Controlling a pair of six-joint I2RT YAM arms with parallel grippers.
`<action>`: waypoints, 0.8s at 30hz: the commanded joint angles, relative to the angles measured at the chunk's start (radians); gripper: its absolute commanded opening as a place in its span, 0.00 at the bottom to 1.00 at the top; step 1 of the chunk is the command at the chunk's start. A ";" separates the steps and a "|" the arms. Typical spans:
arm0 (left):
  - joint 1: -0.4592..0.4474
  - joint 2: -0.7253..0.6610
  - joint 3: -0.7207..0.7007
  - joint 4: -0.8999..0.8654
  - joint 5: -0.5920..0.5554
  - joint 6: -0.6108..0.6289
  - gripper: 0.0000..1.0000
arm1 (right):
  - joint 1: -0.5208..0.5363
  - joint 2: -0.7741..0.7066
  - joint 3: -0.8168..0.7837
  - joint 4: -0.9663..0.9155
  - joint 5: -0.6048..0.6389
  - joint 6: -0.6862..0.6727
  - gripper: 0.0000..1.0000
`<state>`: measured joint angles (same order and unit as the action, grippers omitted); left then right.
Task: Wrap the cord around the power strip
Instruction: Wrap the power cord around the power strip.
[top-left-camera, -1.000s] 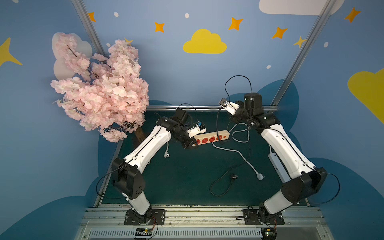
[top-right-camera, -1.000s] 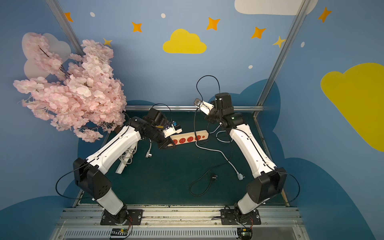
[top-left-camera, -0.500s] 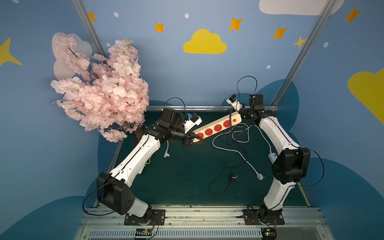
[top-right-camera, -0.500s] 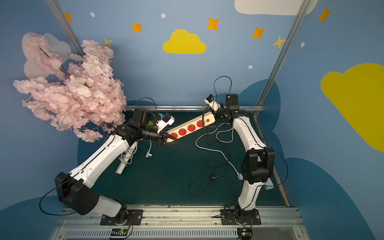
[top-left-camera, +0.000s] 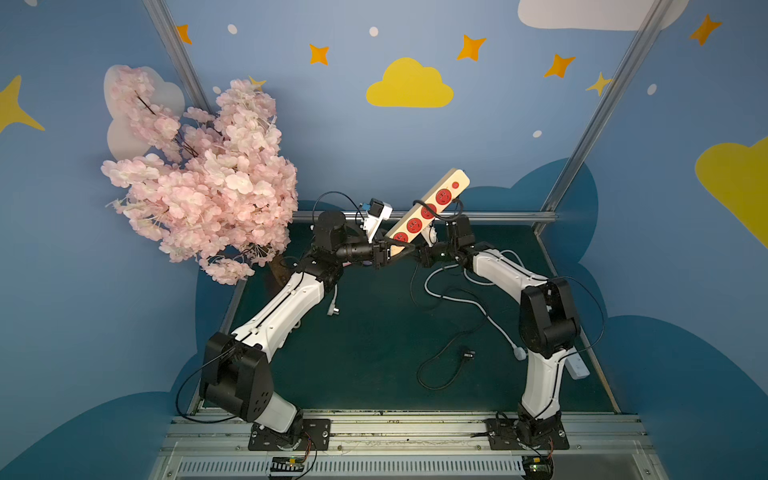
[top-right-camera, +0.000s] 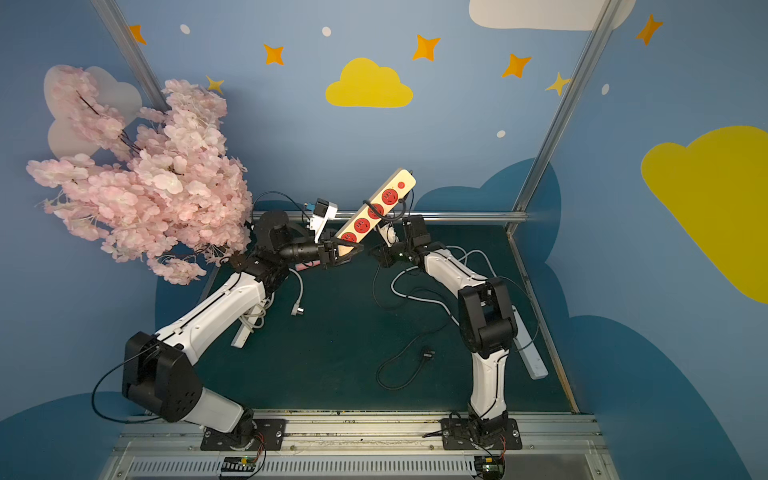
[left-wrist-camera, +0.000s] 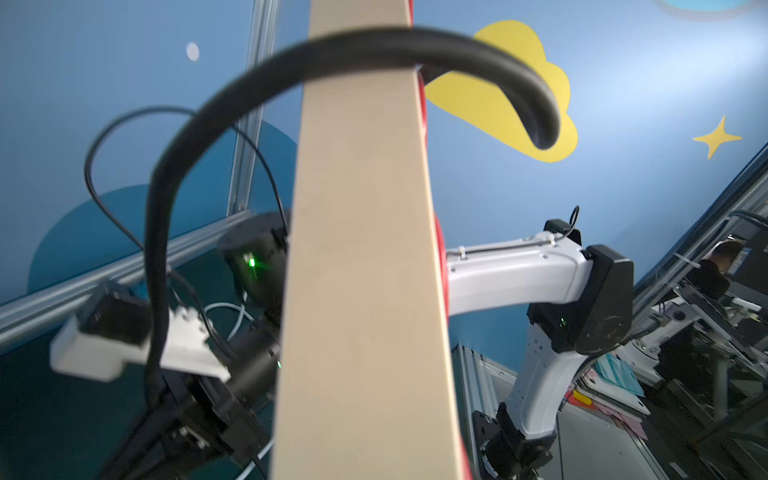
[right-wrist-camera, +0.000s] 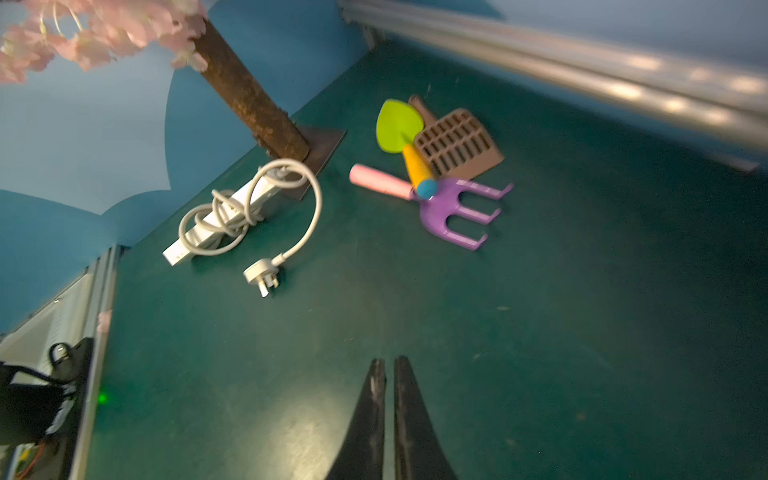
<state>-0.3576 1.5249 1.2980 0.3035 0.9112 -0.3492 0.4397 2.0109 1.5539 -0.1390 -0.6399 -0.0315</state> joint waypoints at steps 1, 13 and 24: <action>0.044 -0.043 0.079 0.172 -0.066 0.005 0.03 | -0.031 0.020 -0.032 -0.144 0.129 0.035 0.00; 0.238 -0.158 0.128 -0.167 -0.255 0.115 0.02 | -0.084 -0.034 -0.029 -0.453 0.467 -0.082 0.00; 0.112 0.020 0.245 -0.796 -0.858 0.626 0.03 | 0.169 -0.423 -0.152 -0.309 0.802 -0.579 0.00</action>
<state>-0.2230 1.4933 1.5234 -0.3733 0.2657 0.0990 0.5819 1.7035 1.4136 -0.4755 0.0296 -0.4175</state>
